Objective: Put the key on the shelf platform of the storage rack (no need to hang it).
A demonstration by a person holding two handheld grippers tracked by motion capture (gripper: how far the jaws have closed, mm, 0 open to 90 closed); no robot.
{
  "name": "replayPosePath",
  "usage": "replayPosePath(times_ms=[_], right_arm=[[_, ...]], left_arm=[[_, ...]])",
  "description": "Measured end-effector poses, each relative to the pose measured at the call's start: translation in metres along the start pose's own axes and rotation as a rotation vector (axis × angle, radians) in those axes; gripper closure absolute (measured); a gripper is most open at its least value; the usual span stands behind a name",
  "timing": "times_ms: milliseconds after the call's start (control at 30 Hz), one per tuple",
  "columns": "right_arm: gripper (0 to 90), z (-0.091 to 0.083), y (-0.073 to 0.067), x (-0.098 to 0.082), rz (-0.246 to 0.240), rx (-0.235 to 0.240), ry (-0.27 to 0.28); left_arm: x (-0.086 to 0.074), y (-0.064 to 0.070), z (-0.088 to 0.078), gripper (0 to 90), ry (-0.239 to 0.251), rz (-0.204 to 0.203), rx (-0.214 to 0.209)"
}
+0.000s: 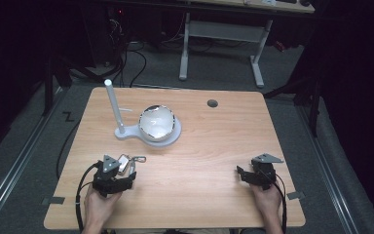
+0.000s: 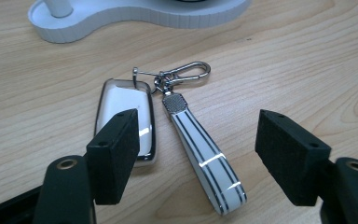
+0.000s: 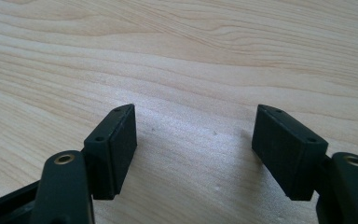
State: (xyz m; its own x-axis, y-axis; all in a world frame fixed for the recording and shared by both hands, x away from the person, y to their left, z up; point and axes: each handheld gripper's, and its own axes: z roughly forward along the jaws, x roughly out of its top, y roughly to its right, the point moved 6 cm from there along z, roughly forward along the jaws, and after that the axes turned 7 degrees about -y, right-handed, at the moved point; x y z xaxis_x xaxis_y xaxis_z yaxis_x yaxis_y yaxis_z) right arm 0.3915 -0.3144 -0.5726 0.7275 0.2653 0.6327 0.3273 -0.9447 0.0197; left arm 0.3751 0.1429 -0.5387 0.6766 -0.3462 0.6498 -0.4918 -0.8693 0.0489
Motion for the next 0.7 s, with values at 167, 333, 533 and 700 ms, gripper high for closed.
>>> replayPosePath(times_ms=[167, 333, 533, 700], right_arm=[[31.1, 0.000, 0.000, 0.000, 0.003, 0.000, -0.001], [31.1, 0.000, 0.000, 0.000, 0.003, 0.000, -0.001], [31.0, 0.000, 0.000, 0.000, 0.000, -0.001, 0.000], [31.1, 0.000, 0.000, 0.000, -0.003, -0.001, 0.000]], left_arm=[[0.002, 0.006, 0.010, 31.6, -0.030, 0.009, 0.005], [0.004, 0.009, 0.015, 32.7, -0.048, 0.017, 0.004], [0.006, 0.011, 0.025, 35.0, -0.080, 0.027, -0.006], [0.007, 0.010, 0.032, 38.1, -0.096, 0.007, -0.005]])
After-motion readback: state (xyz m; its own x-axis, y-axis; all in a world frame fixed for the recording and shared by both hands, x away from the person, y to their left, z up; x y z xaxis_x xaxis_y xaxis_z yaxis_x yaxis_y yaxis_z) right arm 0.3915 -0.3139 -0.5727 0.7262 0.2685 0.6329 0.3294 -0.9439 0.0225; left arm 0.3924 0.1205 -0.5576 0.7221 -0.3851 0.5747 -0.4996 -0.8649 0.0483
